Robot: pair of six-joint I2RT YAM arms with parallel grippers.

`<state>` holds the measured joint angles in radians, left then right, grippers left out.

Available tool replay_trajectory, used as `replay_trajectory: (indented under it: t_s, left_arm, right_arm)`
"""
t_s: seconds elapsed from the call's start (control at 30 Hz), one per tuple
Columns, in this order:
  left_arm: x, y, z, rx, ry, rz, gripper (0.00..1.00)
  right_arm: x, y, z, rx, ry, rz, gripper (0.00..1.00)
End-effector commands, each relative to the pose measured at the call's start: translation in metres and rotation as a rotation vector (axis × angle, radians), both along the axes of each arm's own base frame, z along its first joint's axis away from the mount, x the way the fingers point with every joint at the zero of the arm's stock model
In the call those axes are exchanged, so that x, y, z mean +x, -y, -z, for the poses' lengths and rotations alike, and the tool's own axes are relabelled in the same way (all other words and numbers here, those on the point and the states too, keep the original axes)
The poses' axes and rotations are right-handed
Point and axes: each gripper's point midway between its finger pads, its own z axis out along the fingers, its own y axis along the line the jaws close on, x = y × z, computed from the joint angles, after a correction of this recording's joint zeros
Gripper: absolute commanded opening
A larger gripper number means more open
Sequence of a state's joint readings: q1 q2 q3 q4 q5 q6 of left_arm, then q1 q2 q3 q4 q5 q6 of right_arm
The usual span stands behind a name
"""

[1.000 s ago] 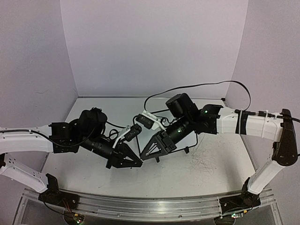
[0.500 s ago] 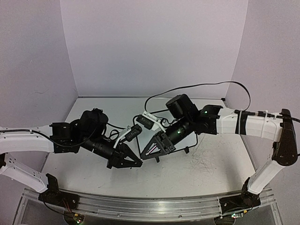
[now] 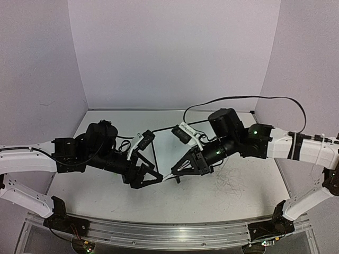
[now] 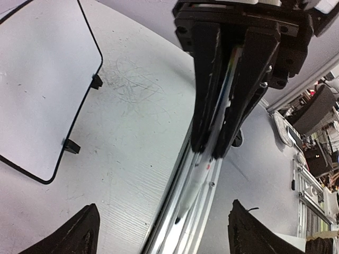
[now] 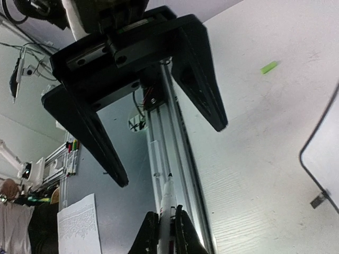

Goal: Write a sentence on the whiteboard
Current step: Pass from the left arm to the right, then hold the whiteboard at the center of the board.

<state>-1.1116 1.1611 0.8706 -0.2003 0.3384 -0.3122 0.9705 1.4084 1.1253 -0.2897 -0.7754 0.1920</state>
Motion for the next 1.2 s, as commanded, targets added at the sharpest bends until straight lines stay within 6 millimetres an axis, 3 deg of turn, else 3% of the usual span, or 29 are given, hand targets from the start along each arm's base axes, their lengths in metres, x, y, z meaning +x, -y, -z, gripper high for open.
replay_trajectory:
  t_s: [0.0,0.23,0.37,0.53,0.93,1.17]
  left_arm:
    - [0.024,-0.004,-0.028,-0.089,0.047,-0.148,0.90]
    - [0.055,-0.019,-0.034,-0.122,0.084,-0.345,0.93]
    - [0.084,-0.042,-0.033,-0.140,0.125,-0.559,0.93]
    - [0.102,-0.060,-0.028,-0.183,0.132,-0.706,0.96]
    - [0.130,-0.096,0.023,-0.141,0.010,-0.939,0.99]
    - [0.130,-0.114,0.044,-0.173,-0.104,-1.042,0.99]
  right_arm:
    - [0.041,0.022,-0.021,0.070,0.141,0.243,0.00]
    - [0.077,0.082,-0.046,0.206,0.205,0.630,0.00]
    - [0.086,0.118,-0.059,0.279,0.272,0.799,0.00]
    - [0.097,0.144,-0.069,0.286,0.342,0.932,0.00]
    - [0.108,0.159,-0.060,0.169,0.392,1.007,0.00]
    - [0.111,0.138,-0.055,0.067,0.439,0.900,0.00]
